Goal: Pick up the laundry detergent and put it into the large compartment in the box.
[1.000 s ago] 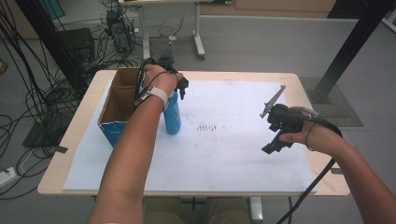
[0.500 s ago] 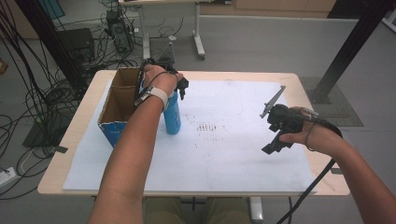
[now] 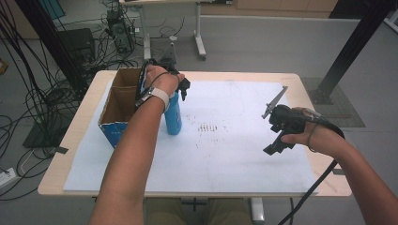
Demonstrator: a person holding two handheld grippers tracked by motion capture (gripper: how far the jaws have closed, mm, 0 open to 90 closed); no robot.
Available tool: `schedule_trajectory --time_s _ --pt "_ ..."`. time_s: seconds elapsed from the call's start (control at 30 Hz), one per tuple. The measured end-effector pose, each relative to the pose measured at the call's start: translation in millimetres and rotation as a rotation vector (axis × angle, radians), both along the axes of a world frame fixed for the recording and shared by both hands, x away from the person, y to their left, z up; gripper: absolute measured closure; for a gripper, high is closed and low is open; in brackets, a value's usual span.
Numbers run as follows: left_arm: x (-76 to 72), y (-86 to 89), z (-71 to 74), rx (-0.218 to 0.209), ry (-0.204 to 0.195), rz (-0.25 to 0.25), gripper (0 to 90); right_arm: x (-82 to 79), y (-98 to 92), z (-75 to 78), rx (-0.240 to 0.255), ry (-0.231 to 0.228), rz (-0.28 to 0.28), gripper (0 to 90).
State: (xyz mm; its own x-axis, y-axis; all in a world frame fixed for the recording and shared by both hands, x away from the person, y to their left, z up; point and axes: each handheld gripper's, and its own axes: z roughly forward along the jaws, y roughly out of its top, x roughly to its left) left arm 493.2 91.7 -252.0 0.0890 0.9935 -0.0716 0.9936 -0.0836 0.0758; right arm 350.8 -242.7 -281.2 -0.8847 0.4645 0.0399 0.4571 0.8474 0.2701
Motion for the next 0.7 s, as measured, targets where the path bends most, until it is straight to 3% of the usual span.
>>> schedule_trajectory --time_s 0.7 --pt "1.0 -0.8 -14.3 0.005 0.014 0.004 11.7 1.6 -1.2 -5.7 0.005 0.011 0.001 10.6"
